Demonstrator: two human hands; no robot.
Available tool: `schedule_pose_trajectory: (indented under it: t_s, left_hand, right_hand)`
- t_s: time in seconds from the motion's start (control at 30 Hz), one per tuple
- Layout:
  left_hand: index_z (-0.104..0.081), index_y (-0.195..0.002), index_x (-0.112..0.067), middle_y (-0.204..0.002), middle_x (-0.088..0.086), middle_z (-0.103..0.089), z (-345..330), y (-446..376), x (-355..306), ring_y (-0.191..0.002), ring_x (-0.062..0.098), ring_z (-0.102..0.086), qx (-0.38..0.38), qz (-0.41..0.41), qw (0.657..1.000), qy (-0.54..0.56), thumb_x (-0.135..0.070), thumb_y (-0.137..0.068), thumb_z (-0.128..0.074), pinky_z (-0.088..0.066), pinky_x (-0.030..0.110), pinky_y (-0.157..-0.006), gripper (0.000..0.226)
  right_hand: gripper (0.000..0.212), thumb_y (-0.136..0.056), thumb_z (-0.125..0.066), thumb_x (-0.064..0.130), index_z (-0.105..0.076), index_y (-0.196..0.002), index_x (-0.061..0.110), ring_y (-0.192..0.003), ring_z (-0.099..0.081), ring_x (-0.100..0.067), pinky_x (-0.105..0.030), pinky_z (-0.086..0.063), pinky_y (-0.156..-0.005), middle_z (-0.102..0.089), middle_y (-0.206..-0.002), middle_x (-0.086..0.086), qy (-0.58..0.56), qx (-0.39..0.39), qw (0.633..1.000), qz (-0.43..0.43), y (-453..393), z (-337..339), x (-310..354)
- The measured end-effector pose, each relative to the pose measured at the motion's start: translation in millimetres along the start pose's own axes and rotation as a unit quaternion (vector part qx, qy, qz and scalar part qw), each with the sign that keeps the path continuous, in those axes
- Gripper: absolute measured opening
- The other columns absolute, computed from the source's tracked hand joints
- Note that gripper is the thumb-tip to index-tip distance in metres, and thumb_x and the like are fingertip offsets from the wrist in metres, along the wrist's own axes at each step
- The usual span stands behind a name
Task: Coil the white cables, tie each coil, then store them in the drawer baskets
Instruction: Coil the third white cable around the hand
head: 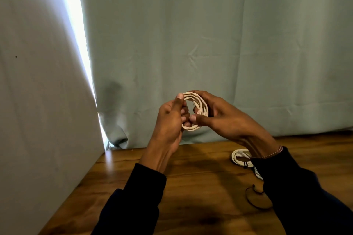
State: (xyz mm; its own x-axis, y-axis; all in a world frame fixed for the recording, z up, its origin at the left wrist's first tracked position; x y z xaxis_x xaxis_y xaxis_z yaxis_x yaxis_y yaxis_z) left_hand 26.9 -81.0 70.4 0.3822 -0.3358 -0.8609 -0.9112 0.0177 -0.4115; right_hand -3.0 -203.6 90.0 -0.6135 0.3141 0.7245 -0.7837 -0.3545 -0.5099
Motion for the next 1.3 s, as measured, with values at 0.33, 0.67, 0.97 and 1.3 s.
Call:
schedule_pose_trajectory:
  t_s: [0.33, 0.67, 0.97, 1.3]
  left_hand:
    - [-0.066, -0.086, -0.01, -0.062, -0.001, -0.054, 3, -3, -5, -0.066, 0.014, -0.053, -0.031, -0.05, 0.995, -0.079, -0.031, -0.104, -0.049, -0.049, 0.027, -0.065, 0.033]
    - [-0.063, -0.095, 0.001, -0.064, 0.002, -0.054, -7, -2, 3, -0.054, 0.009, -0.053, 0.06, 0.037, 0.989, 0.132, -0.019, -0.105, -0.046, -0.05, 0.023, -0.051, 0.028]
    - [-0.052, -0.079, -0.01, -0.058, -0.004, -0.035, -1, -5, 4, -0.045, 0.004, -0.033, 0.062, 0.01, 0.997, 0.042, -0.029, -0.107, -0.042, -0.035, 0.019, -0.041, 0.035]
    - [-0.049, -0.074, -0.013, -0.057, -0.005, -0.034, -6, -1, 5, -0.046, 0.006, -0.029, 0.061, 0.012, 0.998, 0.015, -0.028, -0.106, -0.043, -0.028, 0.023, -0.046, 0.036]
  right_hand:
    - [0.045, -0.097, -0.059, 0.01, -0.053, -0.131, 0.038, -0.096, -0.066, -0.007, -0.027, -0.058, -0.084, -0.066, -0.11, 0.014, 0.103, -0.166, 0.98, 0.033, 0, -3, 6]
    - [0.047, -0.103, -0.037, 0.007, -0.03, -0.142, 0.032, -0.069, -0.054, -0.009, -0.01, -0.042, -0.053, -0.052, -0.099, -0.008, 0.165, -0.093, 0.982, -0.014, -1, -12, 1]
    - [0.042, -0.108, -0.026, 0.04, -0.041, -0.146, 0.029, -0.092, -0.057, 0.001, -0.013, -0.042, -0.077, -0.057, -0.1, 0.018, 0.107, -0.075, 0.991, -0.028, 2, -8, 8]
    - [0.048, -0.107, -0.035, 0.039, -0.034, -0.154, 0.029, -0.114, -0.061, -0.014, -0.024, -0.045, -0.09, -0.065, -0.131, -0.003, 0.224, -0.095, 0.97, -0.01, 8, 14, 13]
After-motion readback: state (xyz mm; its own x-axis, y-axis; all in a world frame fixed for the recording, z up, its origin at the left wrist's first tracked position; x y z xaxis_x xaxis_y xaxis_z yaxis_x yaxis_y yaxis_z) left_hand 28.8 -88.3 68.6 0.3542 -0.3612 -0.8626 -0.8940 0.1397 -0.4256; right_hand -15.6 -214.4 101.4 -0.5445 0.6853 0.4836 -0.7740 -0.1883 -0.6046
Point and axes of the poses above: each hand's wrist, its own y-axis away from the middle knuckle, its own z-axis out of the back of the hand, x = y × z, the point moved 6 cm from there along -y, towards the middle knuckle
